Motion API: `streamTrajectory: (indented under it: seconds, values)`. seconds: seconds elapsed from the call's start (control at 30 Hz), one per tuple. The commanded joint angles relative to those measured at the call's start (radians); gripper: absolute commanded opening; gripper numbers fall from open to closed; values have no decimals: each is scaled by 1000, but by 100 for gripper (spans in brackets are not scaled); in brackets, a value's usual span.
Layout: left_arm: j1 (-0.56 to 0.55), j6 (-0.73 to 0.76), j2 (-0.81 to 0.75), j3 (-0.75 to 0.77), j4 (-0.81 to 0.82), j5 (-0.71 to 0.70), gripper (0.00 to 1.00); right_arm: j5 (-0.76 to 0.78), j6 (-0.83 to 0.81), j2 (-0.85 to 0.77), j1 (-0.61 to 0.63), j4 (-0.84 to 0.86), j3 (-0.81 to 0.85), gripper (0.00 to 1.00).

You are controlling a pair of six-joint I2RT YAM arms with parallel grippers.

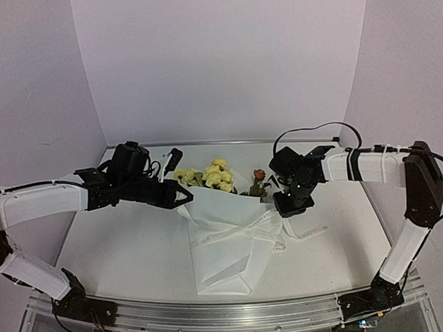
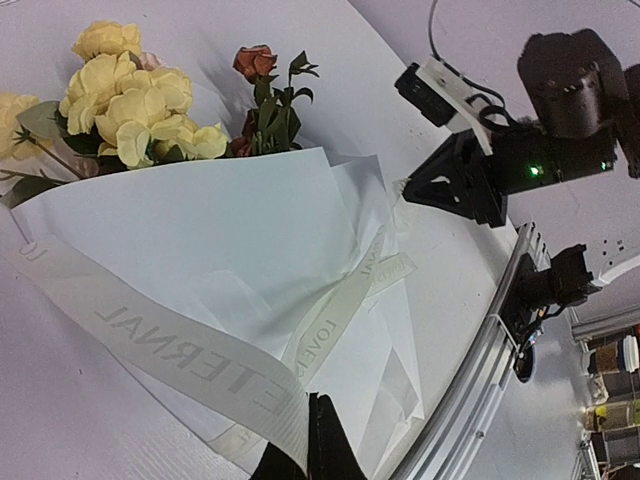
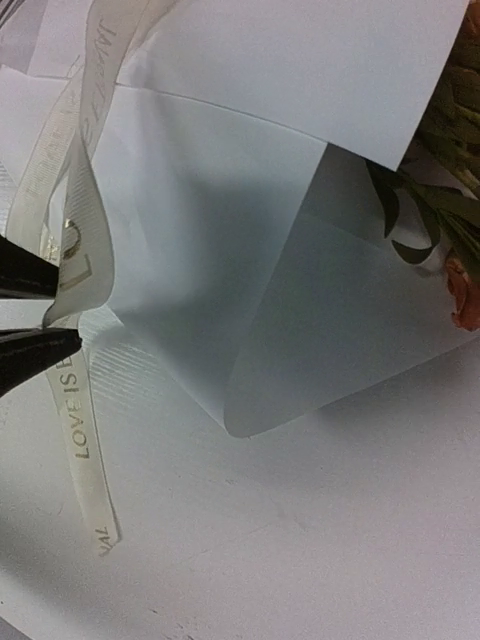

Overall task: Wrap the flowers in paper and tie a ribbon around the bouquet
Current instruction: Cross the ribbon over the folded bouquet.

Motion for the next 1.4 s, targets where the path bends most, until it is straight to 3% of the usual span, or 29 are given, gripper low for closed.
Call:
streamTrajectory:
  seconds: [0.0, 0.1, 0.33, 0.43, 0.63, 0.83, 0.97, 1.07, 1.17, 1.37]
  values:
    - [-31, 98, -55, 0, -2, 4, 0, -15, -2, 39, -12, -12, 56, 22]
    - [-34, 110, -40, 15, 4, 21, 0, -30, 6, 28, -12, -12, 54, 35]
    - [-49, 146, -38, 13, 31, 81, 0, -49, 21, -94, -12, 2, 20, 53]
    - [-89, 201, -47, 5, 57, 85, 0, -136, 81, -146, -12, 59, 18, 61]
    - [-170, 320, -19, -2, 112, 78, 0, -306, 413, -178, -8, 281, 3, 67]
    - [-182, 344, -19, -19, 123, 68, 0, -335, 507, -171, 35, 344, -18, 70]
    - [-181, 330, -24, -33, 84, -9, 0, -348, 398, -153, 96, 362, -26, 63]
    - [-177, 229, -44, -64, 113, -106, 0, -309, 242, -125, 152, 364, -20, 59]
    - [-168, 129, -56, -92, 156, -115, 0, -293, 111, -90, 191, 362, 10, 55]
    - [-167, 93, -104, -139, 225, -125, 0, -303, -22, 11, 222, 335, 98, 56]
